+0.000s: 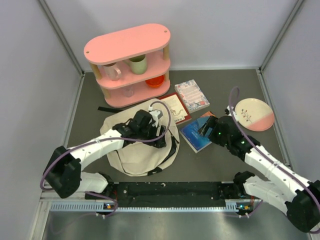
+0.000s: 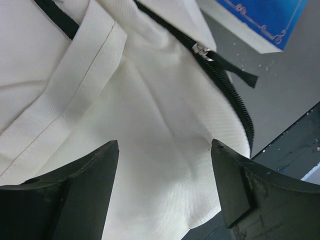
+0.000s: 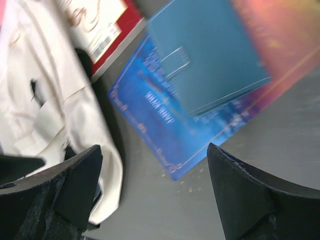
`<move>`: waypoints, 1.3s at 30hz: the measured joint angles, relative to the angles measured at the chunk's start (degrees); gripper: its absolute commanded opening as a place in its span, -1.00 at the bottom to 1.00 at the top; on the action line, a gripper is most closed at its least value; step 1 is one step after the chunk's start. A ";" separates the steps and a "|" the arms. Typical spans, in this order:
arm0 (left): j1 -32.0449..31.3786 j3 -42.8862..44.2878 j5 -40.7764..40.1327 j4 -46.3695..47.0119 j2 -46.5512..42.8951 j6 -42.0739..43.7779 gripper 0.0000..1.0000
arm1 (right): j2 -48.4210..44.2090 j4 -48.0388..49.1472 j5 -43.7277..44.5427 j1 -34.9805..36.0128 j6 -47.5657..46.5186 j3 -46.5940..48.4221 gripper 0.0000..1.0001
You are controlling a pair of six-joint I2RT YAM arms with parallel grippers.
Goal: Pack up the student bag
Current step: Adjust the stationery at the center of the board.
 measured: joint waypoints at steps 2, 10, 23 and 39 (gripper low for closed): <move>0.00 0.02 -0.48 0.26 -1.05 -0.04 0.64 | 0.02 -0.94 -0.37 -4.37 -1.29 0.02 0.70; 0.00 6.99 -1.75 2.40 -3.98 0.79 0.61 | 8.61 -3.39 -3.96 -12.63 -11.13 7.96 0.78; 0.00 8.50 -1.14 3.74 -2.84 0.70 0.60 | 37.16 -4.24 -6.08 -12.68 -29.62 27.06 0.91; 0.00 7.45 -1.84 3.41 -1.70 1.55 0.60 | 26.71 -10.62 5.46 -12.66 -25.03 13.60 0.84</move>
